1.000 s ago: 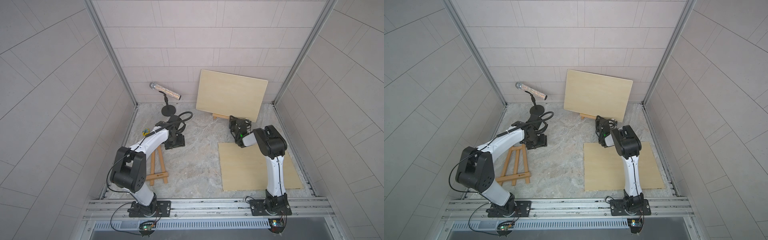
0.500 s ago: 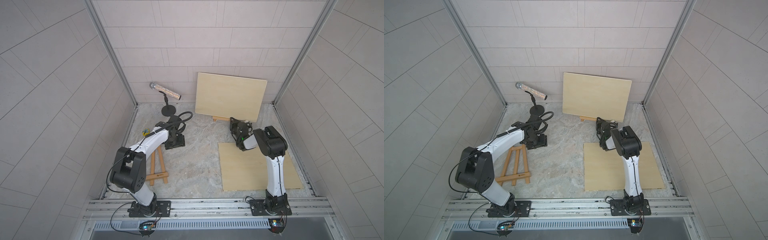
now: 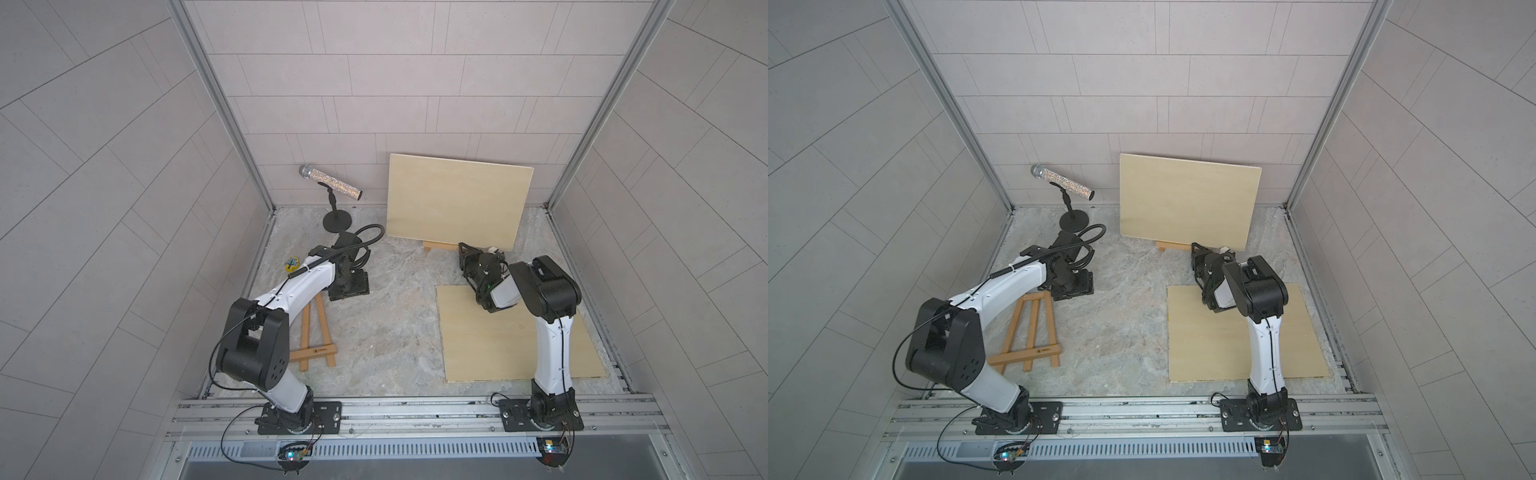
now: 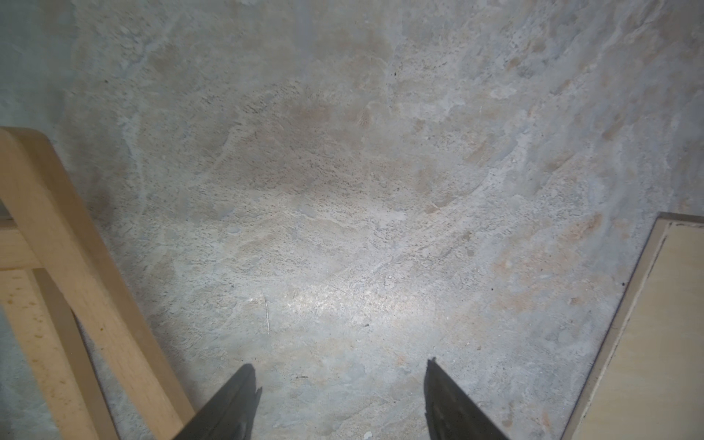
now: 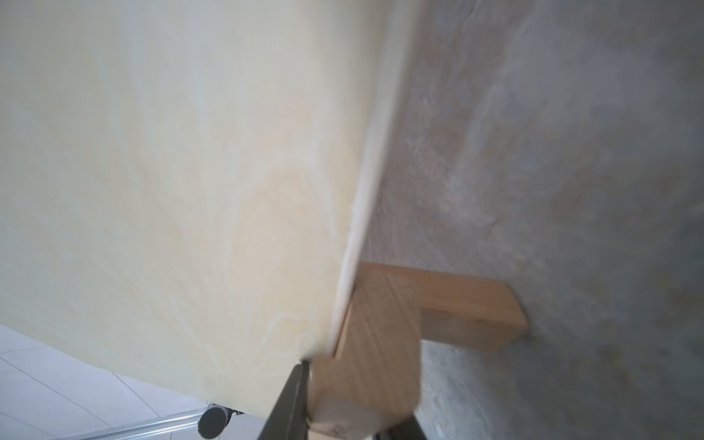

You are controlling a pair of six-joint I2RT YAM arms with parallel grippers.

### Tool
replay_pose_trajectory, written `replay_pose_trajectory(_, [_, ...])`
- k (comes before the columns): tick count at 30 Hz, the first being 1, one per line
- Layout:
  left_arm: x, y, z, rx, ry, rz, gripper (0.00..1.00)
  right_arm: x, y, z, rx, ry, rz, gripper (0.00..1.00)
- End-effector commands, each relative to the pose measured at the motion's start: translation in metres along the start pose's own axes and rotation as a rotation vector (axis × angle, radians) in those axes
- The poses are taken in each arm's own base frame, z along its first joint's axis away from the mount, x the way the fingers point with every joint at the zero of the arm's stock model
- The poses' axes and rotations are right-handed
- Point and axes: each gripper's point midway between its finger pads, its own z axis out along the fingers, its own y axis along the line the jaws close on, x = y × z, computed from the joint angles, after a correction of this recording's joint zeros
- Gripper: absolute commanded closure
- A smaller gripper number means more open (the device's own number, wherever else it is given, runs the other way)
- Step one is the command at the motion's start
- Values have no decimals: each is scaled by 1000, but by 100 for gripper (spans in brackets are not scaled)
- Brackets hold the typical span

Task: Disassemble the easel
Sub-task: Move the easel to the center of the board.

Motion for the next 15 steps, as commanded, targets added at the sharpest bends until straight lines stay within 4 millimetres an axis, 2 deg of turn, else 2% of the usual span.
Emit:
replay_pose_trajectory(1, [2,8,-11,-5,-23,-3,27,37,-44,-17,146,145,-45,100])
replay_pose_trajectory(15, [7,47,-31,-19,-81,-74,26,88,-60,-50,206,411,-115,100])
